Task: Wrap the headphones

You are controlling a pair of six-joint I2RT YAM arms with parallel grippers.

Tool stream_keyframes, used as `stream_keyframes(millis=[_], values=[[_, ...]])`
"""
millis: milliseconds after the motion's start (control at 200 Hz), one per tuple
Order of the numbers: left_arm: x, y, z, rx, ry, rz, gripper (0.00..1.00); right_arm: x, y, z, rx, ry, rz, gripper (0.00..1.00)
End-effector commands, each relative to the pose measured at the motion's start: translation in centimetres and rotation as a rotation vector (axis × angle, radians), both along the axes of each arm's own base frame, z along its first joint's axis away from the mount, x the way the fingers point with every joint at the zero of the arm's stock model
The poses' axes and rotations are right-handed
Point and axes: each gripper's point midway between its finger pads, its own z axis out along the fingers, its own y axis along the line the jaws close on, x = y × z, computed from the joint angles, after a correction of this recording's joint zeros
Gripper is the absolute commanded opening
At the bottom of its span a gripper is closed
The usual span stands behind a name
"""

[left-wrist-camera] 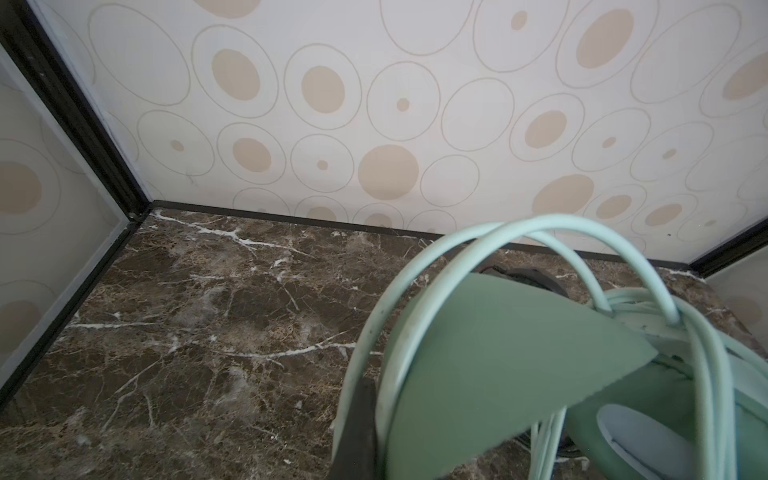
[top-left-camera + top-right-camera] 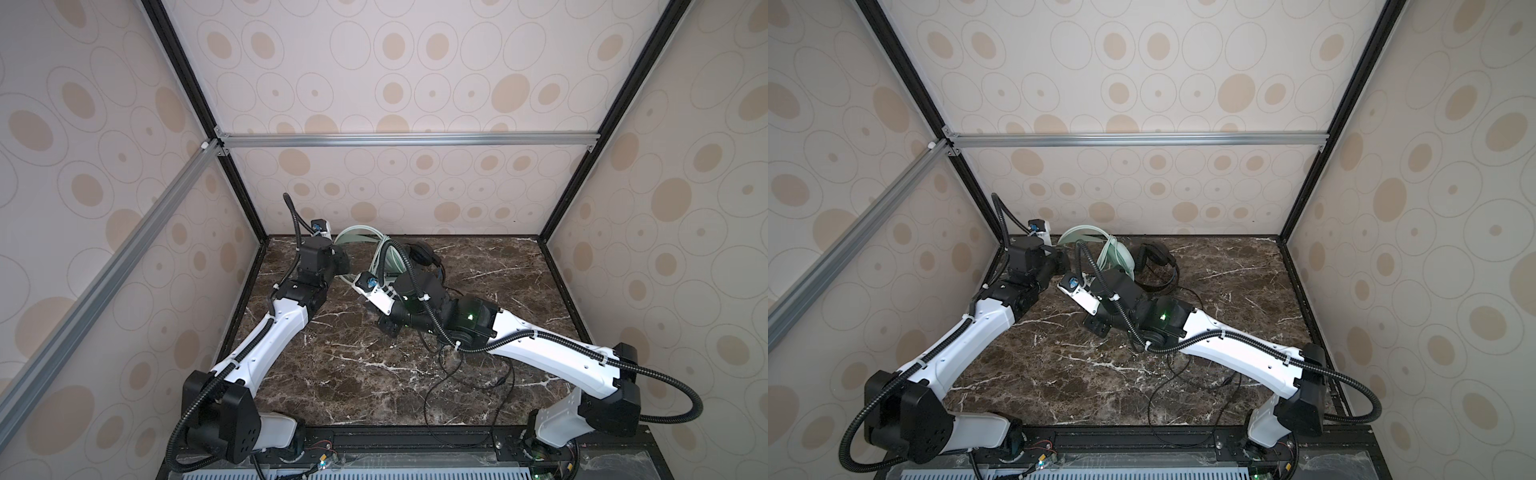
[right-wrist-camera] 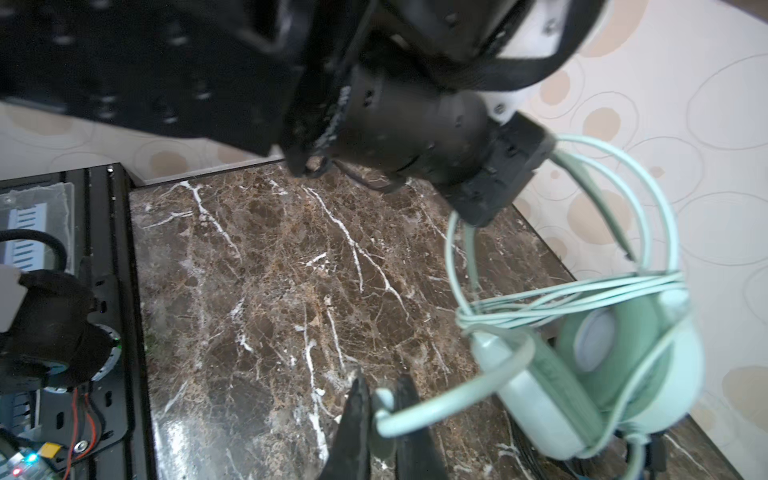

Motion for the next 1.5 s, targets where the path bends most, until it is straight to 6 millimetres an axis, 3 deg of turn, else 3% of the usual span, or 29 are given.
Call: stream_keyframes(millis=[0, 420, 650, 865, 1125, 1270, 1496], values=[[-1.6, -0.5, 4.3, 0.047, -0.130, -0.060, 0.00, 1.3, -1.6, 0.2, -0.076, -0.014, -0.016, 0.00], [-5.6, -2.5, 1.2, 0.173, -0.045, -0.257, 0.00, 4.3, -4.5, 2.1, -0.210, -0.105, -0.074, 0.00], [-7.7, -4.1, 0.7, 0.142, -0.025, -0.376, 0.00, 7.1, -8.0, 2.6, -0.281, -0.127, -0.202, 0.00], [-9.5, -5.1, 0.3, 0.103, -0.008, -0.456, 0.00, 8.8, -11.4, 2.1, -0.297, -0.092, -0.311, 0.00], [-10.6, -6.3, 0.6, 0.055, -0.002, -0.528, 0.00, 9.4, -14.0, 1.1, -0.290, -0.051, -0.375, 0.00], [-10.7, -6.5, 0.6, 0.039, 0.013, -0.532, 0.00, 8.9, -14.1, 0.7, -0.276, -0.028, -0.349, 0.00], [-9.1, -5.8, -0.5, -0.066, 0.105, -0.405, 0.00, 7.5, -12.5, 2.9, -0.249, -0.116, -0.294, 0.00]])
